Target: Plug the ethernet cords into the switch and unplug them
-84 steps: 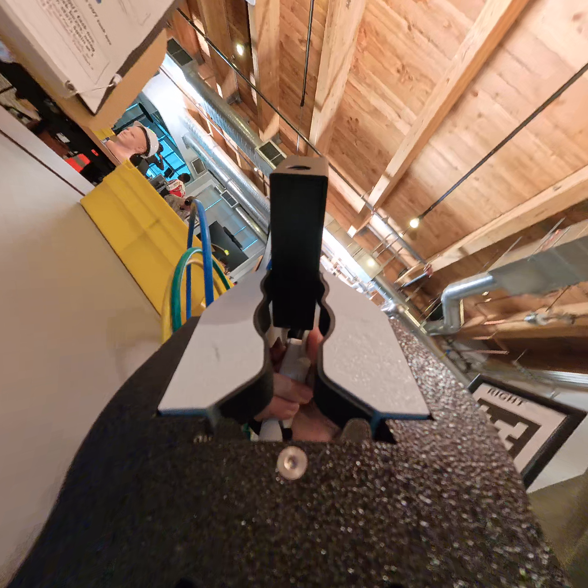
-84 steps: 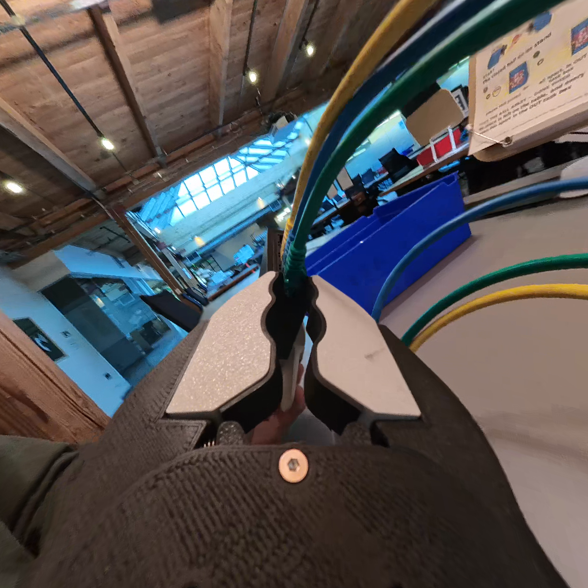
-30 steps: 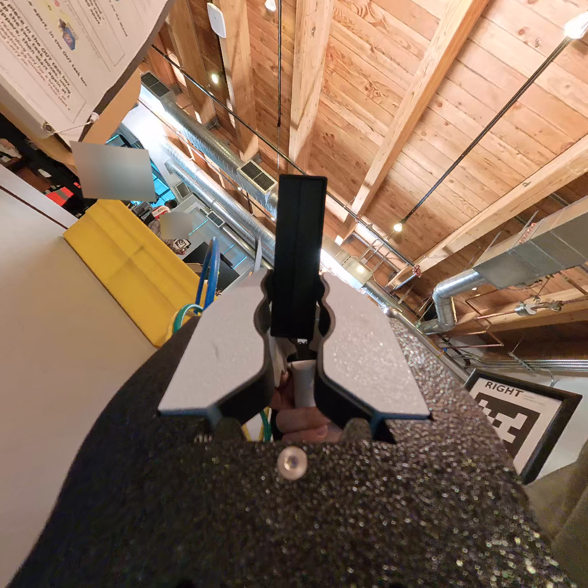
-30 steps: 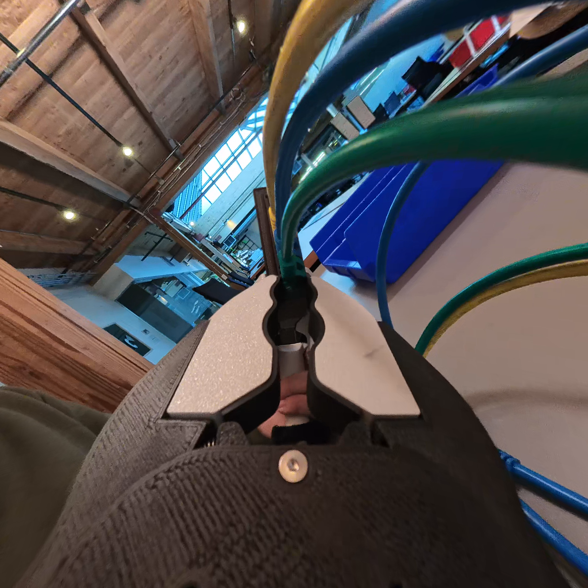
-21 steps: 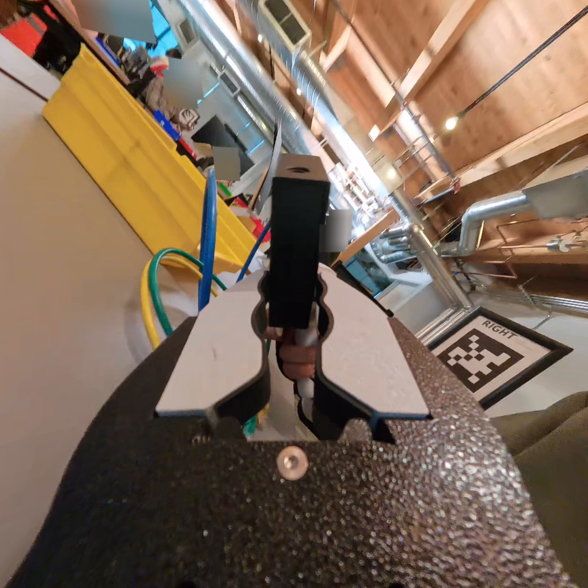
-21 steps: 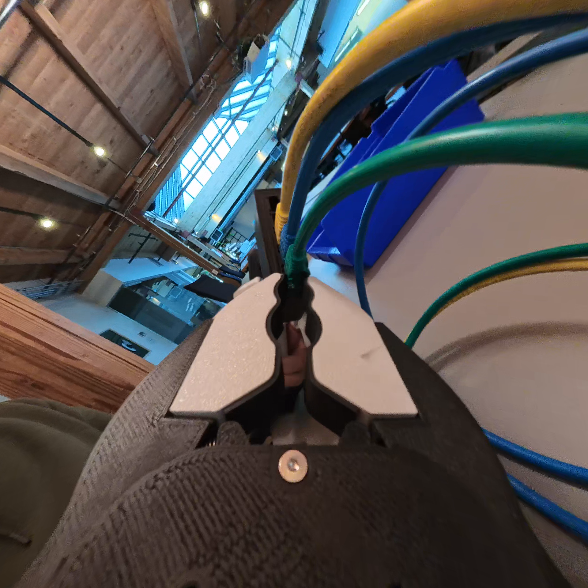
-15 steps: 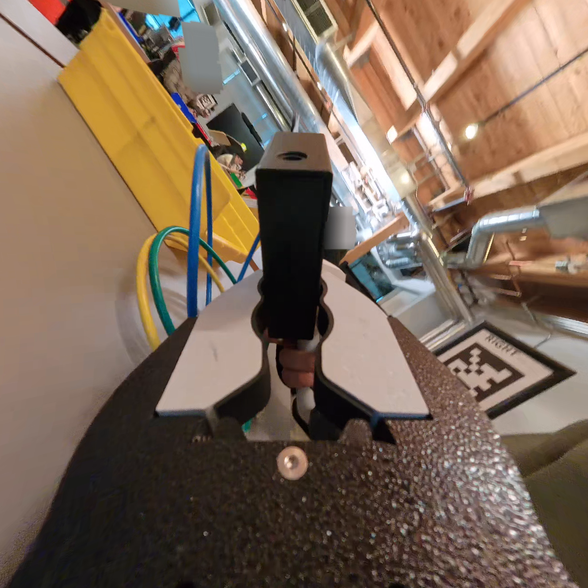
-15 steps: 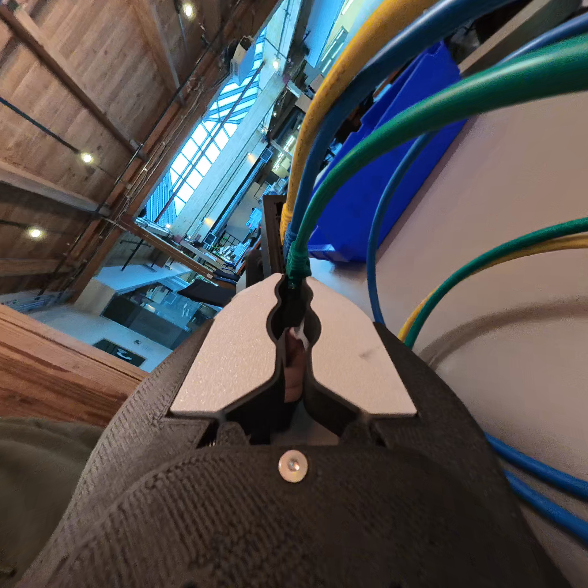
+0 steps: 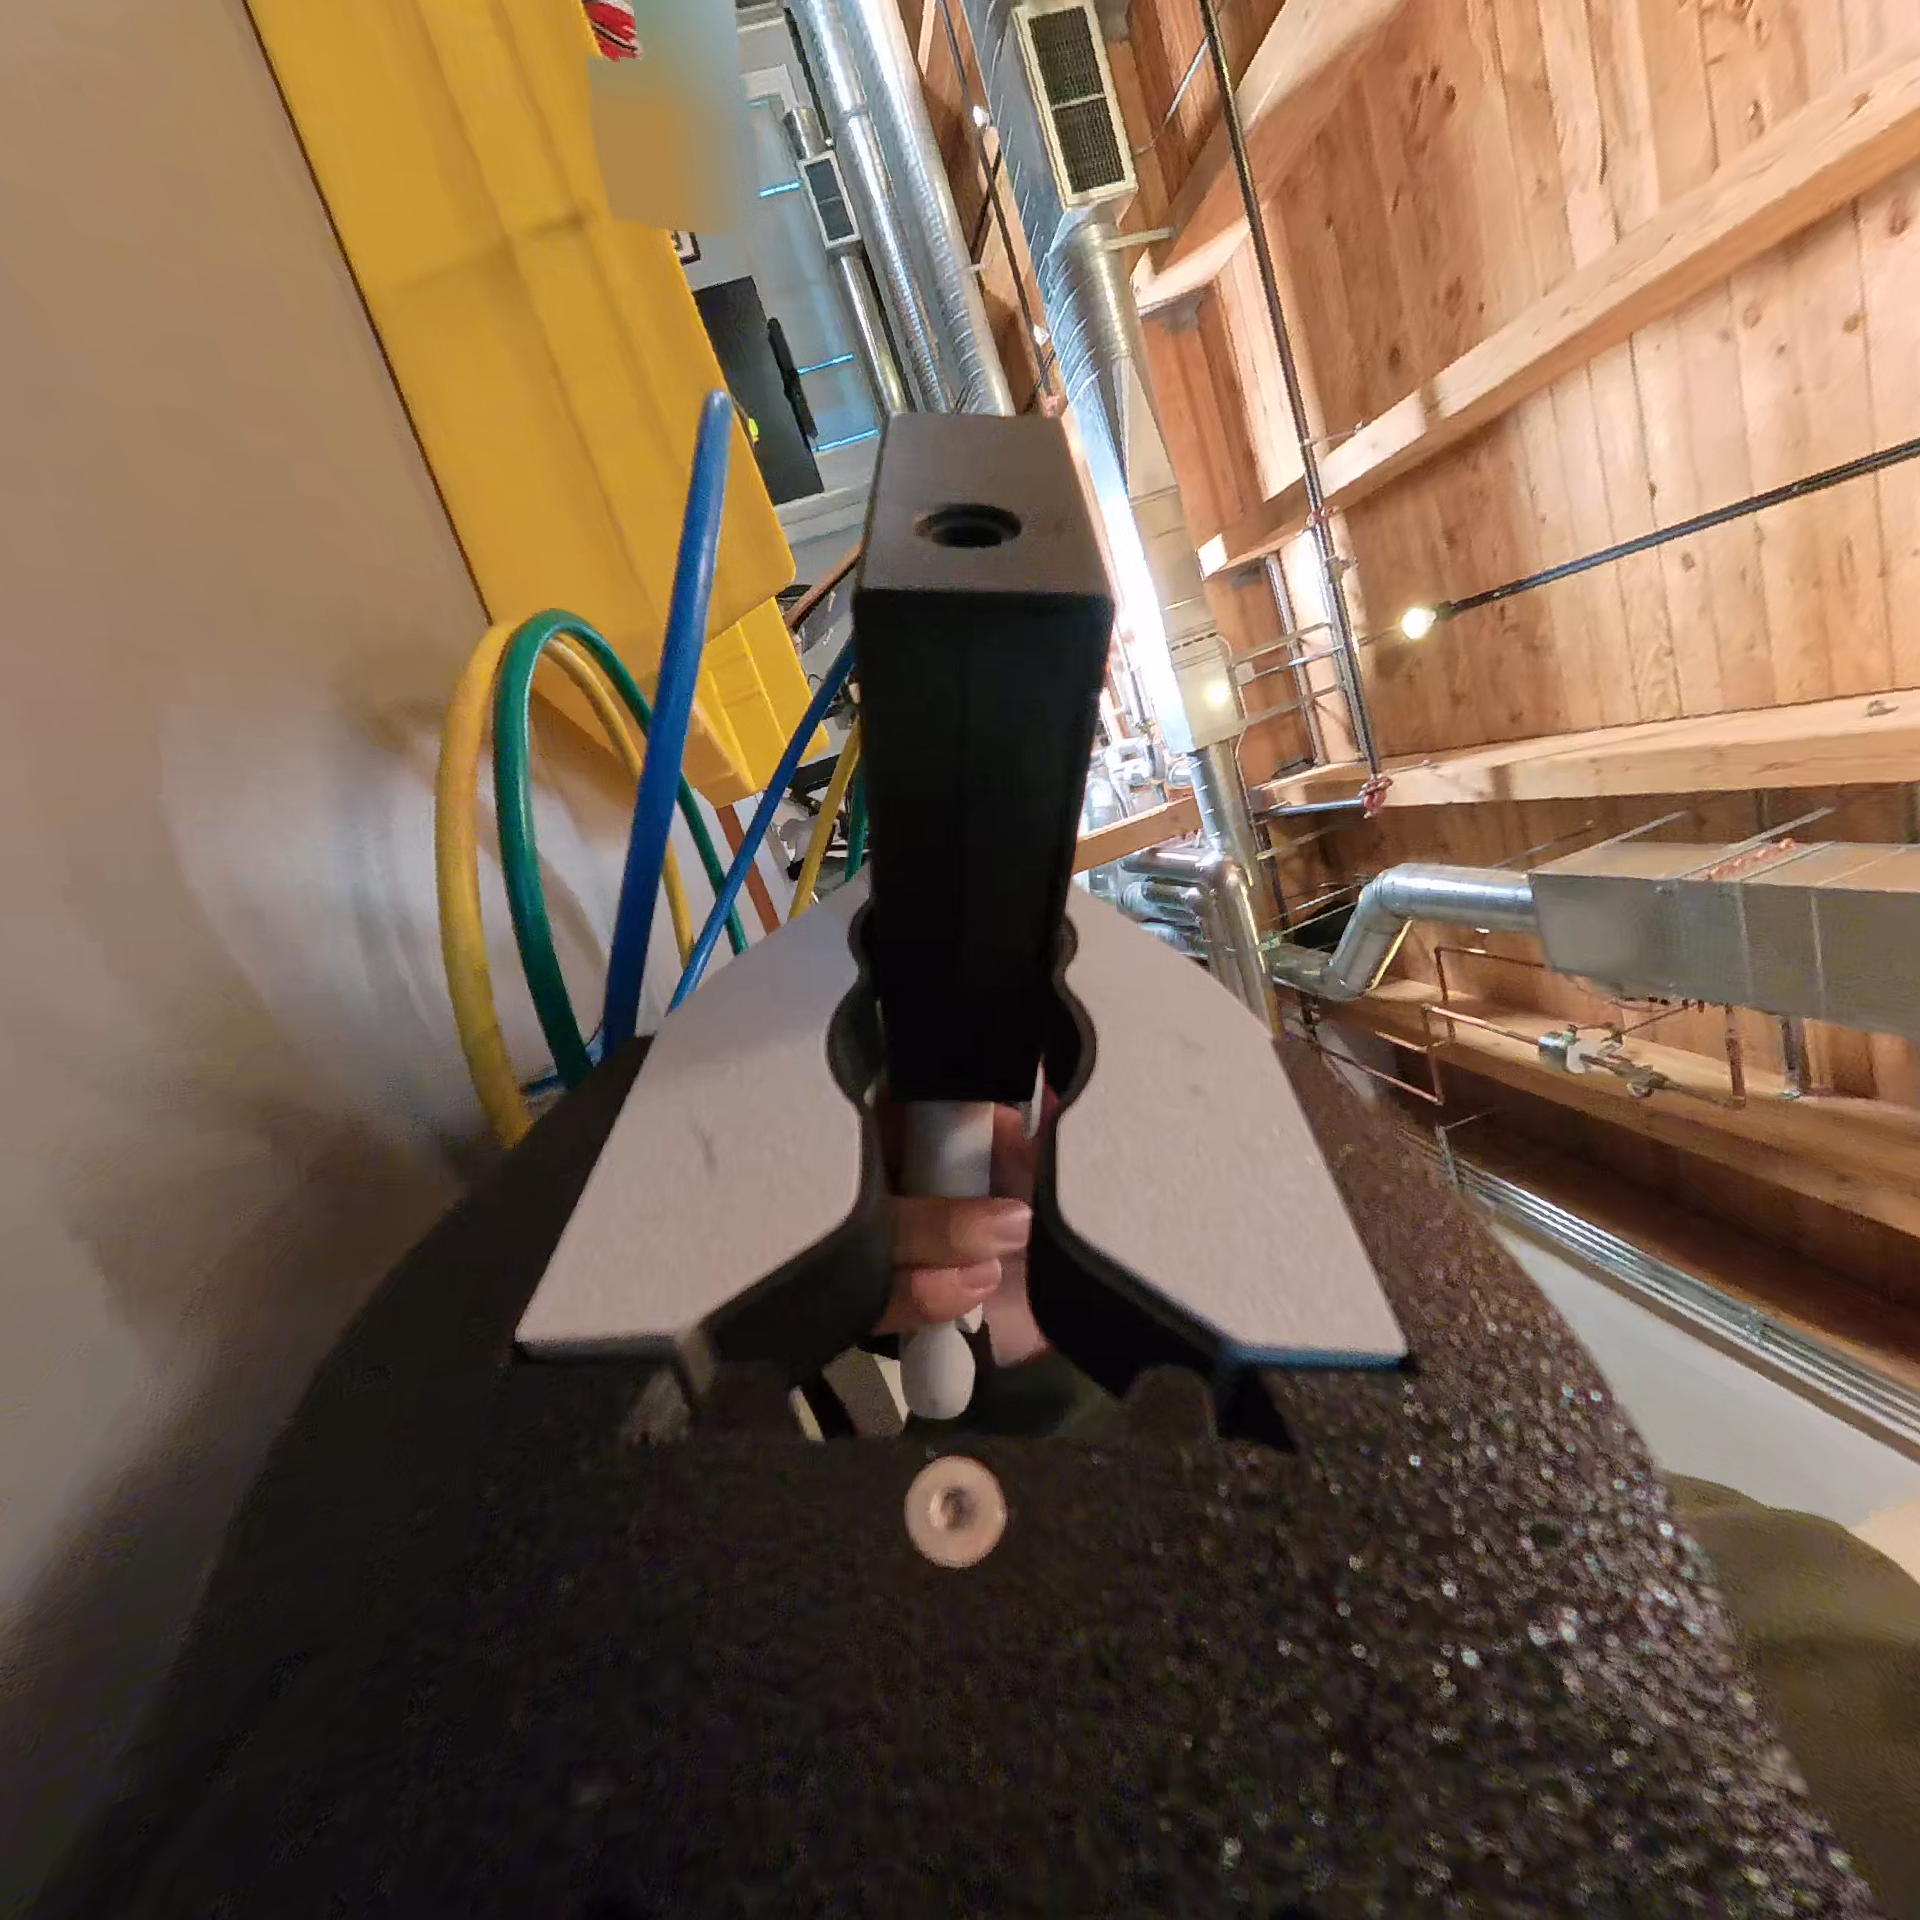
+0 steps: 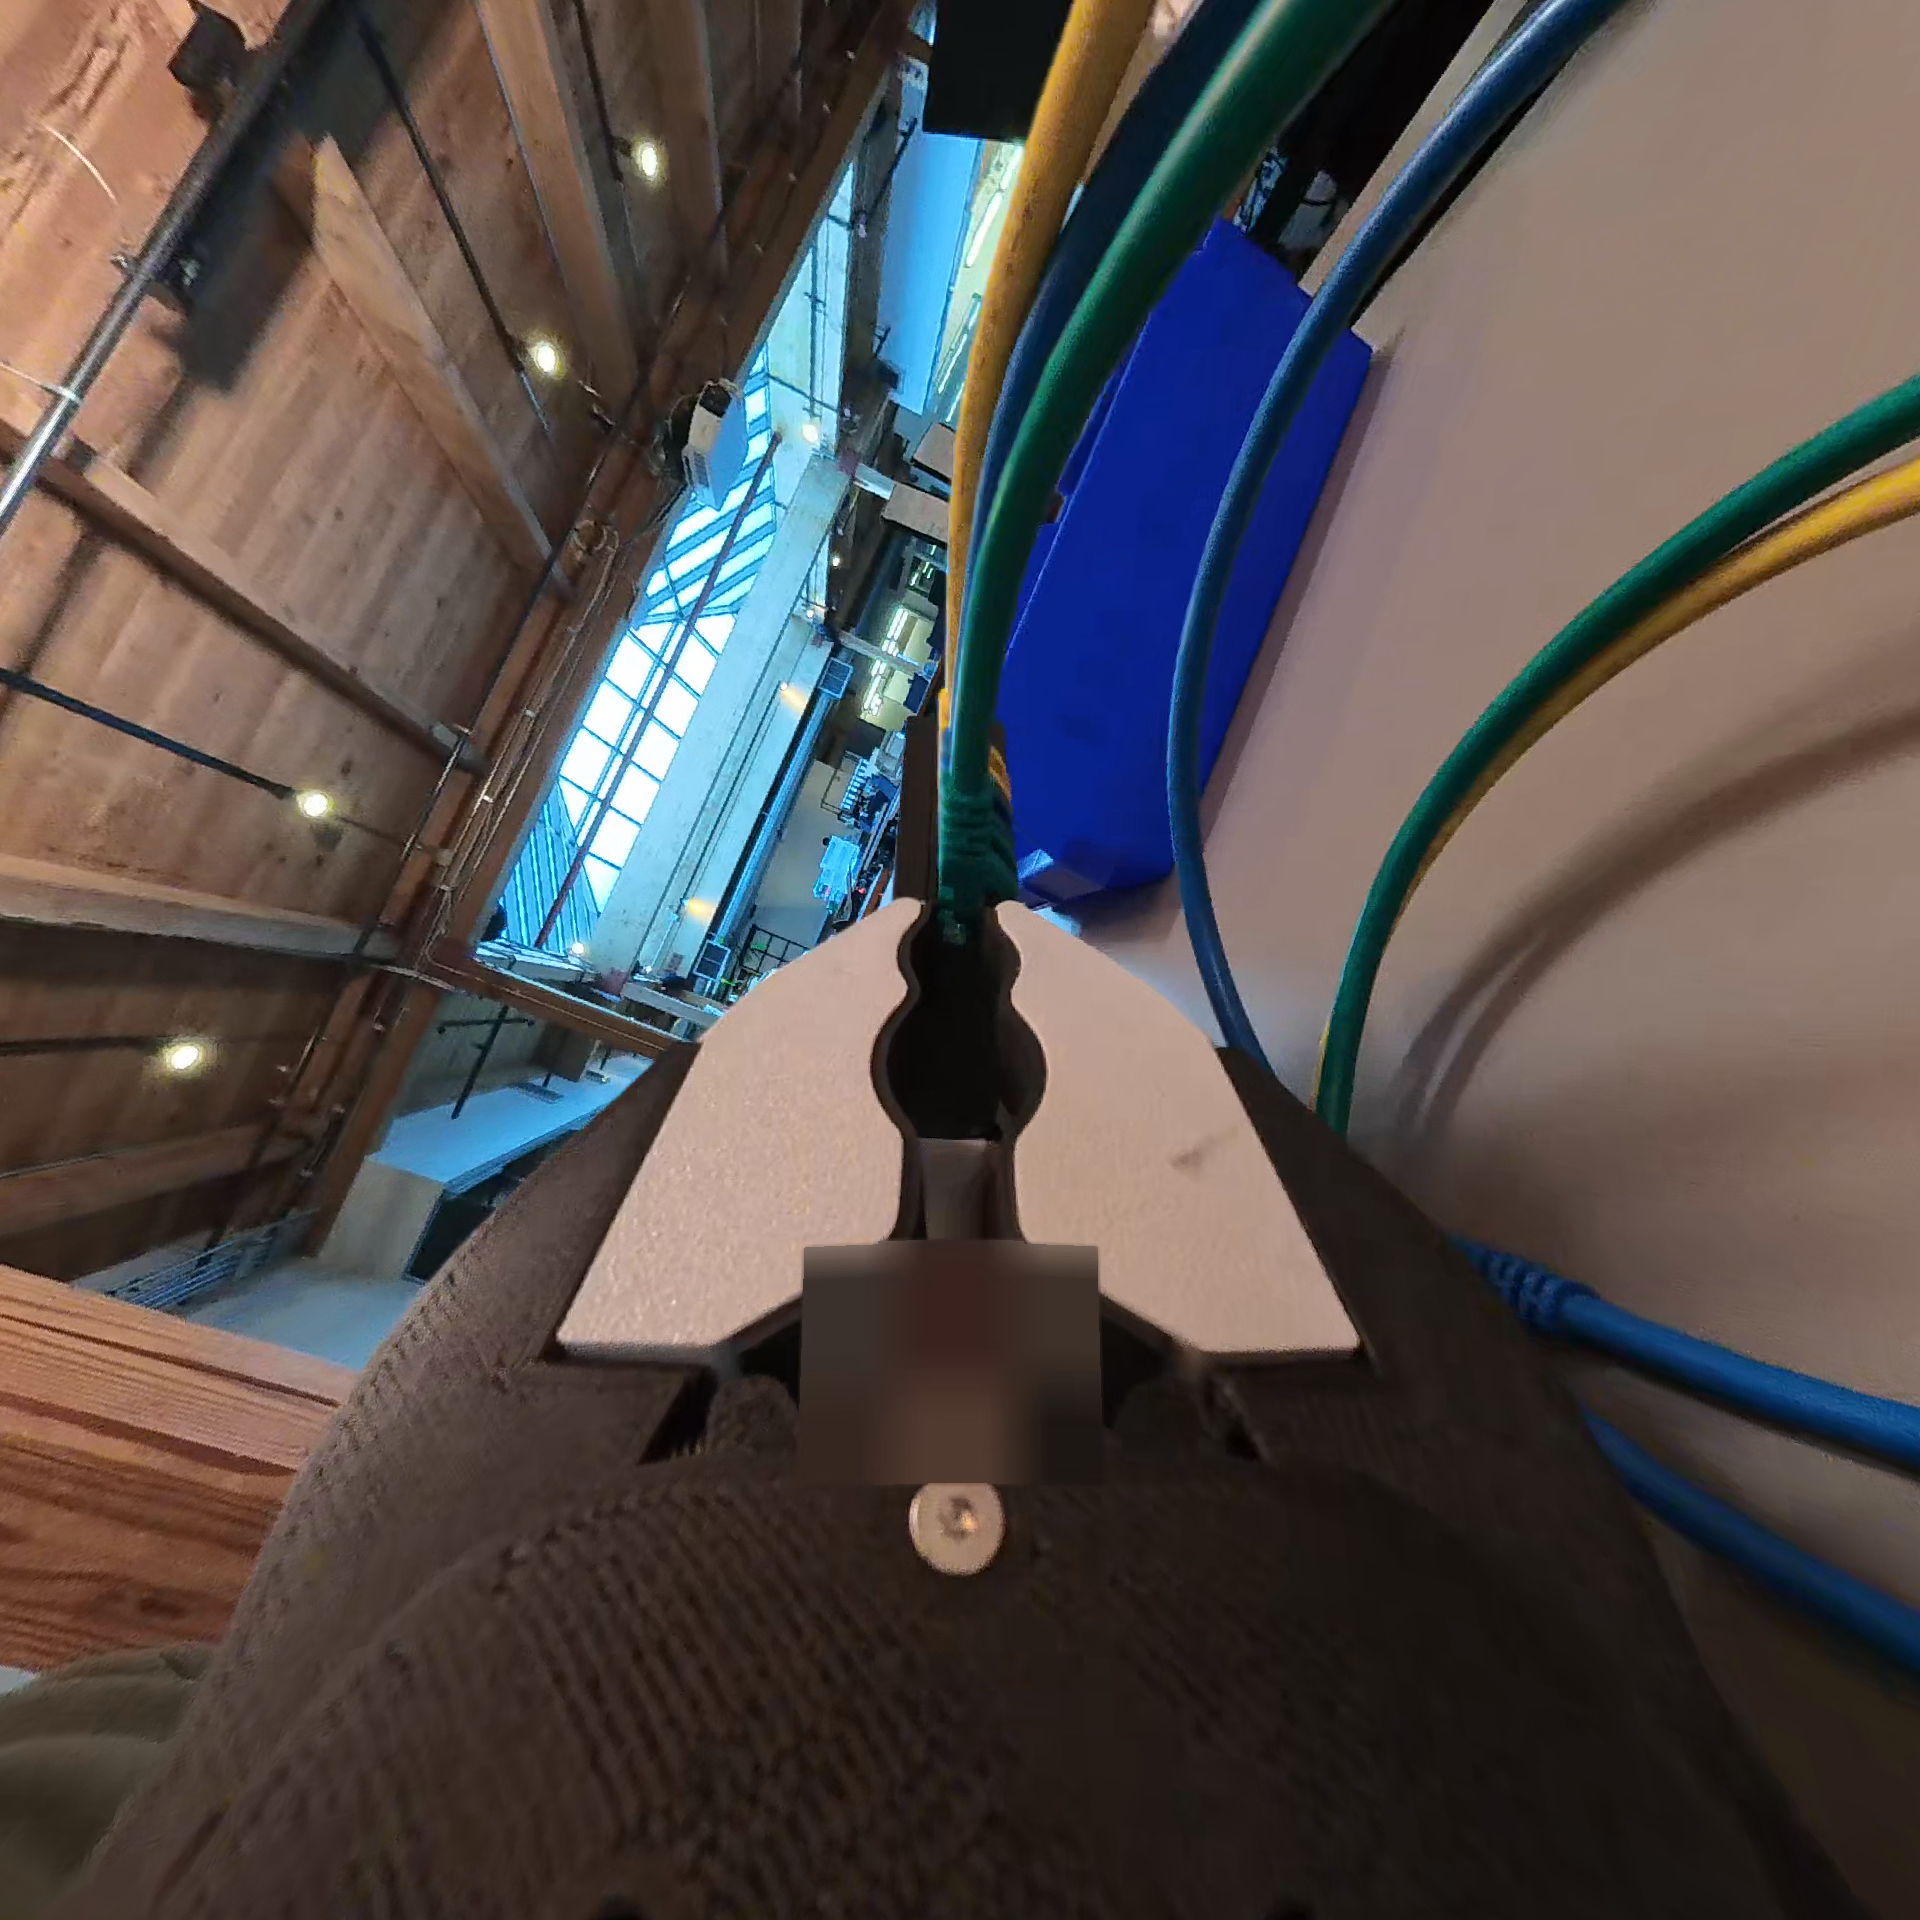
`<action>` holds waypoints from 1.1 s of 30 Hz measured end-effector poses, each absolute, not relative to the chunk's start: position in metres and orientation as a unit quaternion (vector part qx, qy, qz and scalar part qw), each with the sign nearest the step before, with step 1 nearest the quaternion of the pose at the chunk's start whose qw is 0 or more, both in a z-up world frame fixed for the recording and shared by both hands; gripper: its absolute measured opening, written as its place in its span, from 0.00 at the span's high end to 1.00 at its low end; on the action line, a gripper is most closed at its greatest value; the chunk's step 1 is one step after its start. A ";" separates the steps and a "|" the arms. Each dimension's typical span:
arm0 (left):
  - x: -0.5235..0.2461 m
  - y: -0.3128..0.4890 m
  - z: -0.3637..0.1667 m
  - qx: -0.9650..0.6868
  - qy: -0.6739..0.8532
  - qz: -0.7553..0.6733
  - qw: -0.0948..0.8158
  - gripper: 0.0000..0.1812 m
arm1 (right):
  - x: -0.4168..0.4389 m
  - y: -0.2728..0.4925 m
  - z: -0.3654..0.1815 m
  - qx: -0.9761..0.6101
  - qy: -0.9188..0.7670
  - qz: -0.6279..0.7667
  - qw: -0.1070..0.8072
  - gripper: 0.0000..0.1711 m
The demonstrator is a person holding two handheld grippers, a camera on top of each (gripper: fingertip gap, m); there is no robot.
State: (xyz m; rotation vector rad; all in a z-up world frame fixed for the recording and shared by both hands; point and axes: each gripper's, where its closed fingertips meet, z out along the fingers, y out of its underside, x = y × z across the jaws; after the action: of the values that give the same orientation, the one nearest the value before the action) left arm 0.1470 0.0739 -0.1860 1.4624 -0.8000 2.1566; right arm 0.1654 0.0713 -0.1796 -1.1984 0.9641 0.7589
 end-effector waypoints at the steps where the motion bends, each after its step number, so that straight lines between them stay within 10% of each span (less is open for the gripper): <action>1: 0.147 0.074 -0.185 0.521 -0.290 0.776 0.205 0.85 | 0.165 0.071 -0.179 -0.527 0.424 0.338 0.654 0.95; 13: 0.148 0.077 -0.185 0.520 -0.294 0.782 0.178 0.85 | 0.170 0.068 -0.183 -0.517 0.456 0.323 0.649 0.75; 33: 0.145 0.066 -0.181 0.512 -0.328 0.778 0.159 0.85 | 0.173 0.069 -0.173 -0.479 0.437 0.320 0.691 0.91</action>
State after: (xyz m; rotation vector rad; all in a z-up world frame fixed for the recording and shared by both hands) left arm 0.1453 0.0663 -0.1812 1.4651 -0.9367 2.2234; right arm 0.1726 0.0689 -0.1733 -1.0719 0.9761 0.7145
